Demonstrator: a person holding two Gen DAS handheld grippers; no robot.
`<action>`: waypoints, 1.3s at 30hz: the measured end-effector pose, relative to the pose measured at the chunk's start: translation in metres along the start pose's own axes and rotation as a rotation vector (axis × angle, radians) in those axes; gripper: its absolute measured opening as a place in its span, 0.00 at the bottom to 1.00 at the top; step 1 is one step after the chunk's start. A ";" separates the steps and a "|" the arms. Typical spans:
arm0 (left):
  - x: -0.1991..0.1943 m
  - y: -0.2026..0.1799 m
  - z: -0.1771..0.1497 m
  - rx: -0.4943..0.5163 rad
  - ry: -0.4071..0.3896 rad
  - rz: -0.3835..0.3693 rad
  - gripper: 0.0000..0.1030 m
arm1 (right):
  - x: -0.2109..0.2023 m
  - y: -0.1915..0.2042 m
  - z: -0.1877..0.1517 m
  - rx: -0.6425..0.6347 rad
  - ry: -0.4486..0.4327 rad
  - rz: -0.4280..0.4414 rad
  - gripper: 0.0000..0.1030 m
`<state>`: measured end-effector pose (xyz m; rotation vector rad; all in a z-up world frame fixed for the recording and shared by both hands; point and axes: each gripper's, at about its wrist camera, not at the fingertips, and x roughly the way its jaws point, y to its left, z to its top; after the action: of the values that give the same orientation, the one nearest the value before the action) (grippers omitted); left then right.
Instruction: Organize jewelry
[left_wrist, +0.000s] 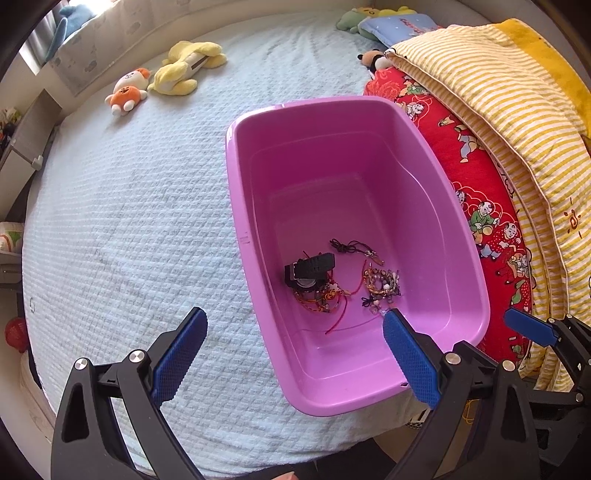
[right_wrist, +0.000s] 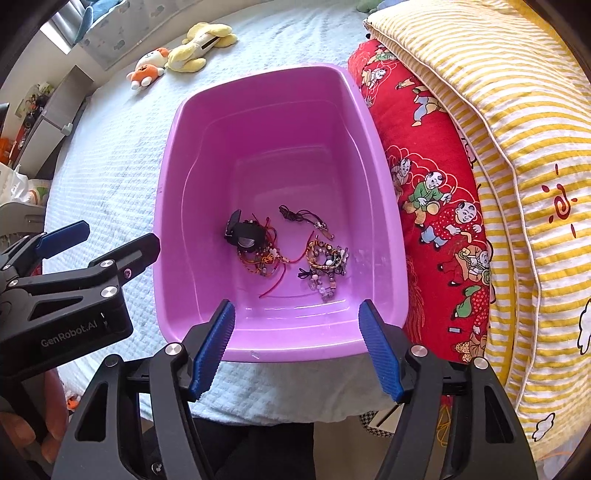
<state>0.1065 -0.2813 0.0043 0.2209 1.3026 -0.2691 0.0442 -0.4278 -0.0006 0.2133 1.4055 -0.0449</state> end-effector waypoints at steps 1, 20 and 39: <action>0.000 0.000 0.000 -0.001 0.001 -0.001 0.91 | 0.000 0.000 0.000 0.000 -0.001 0.000 0.65; -0.003 0.003 -0.006 -0.006 0.008 -0.006 0.91 | -0.004 0.003 -0.002 -0.007 0.000 -0.001 0.65; -0.002 0.007 -0.008 -0.017 0.013 -0.002 0.92 | -0.003 0.006 -0.005 -0.009 0.001 -0.004 0.65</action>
<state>0.1011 -0.2721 0.0039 0.2071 1.3180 -0.2587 0.0400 -0.4217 0.0024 0.2032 1.4065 -0.0420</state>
